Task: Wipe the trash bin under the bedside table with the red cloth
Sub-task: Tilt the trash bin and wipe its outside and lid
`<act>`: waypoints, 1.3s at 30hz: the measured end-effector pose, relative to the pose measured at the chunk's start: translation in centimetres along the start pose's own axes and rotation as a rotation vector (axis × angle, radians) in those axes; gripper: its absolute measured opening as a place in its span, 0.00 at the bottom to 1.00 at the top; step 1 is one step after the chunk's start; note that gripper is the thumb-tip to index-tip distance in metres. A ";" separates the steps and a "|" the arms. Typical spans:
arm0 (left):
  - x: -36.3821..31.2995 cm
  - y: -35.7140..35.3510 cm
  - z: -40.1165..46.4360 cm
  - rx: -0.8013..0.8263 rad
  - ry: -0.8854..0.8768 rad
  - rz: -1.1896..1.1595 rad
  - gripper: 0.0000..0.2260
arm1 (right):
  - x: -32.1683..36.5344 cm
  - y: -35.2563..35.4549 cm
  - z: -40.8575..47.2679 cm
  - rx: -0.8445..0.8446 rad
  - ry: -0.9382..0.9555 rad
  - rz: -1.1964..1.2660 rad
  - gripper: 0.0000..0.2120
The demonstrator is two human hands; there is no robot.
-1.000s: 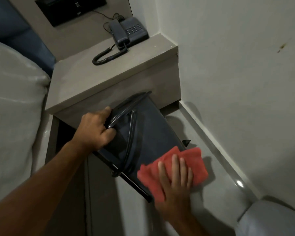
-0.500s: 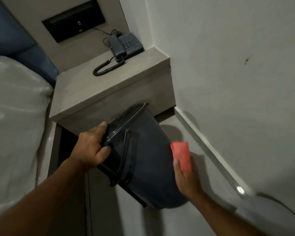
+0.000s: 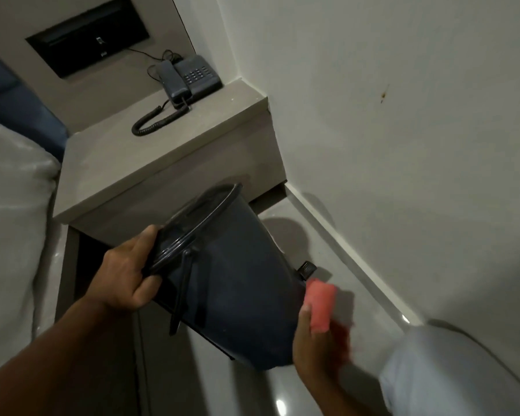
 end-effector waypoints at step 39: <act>-13.9 -4.8 4.6 0.264 0.158 0.206 0.40 | 1.6 -6.0 1.6 0.404 -0.248 0.546 0.18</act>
Point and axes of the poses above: each hand's wrist, its own z-axis towards the middle knuckle, its own y-axis out of the back of the hand, x = y × z, the point moved 7 cm from there along z, towards the middle knuckle, and after that the axes turned 7 degrees about z, right-handed, at the moved point
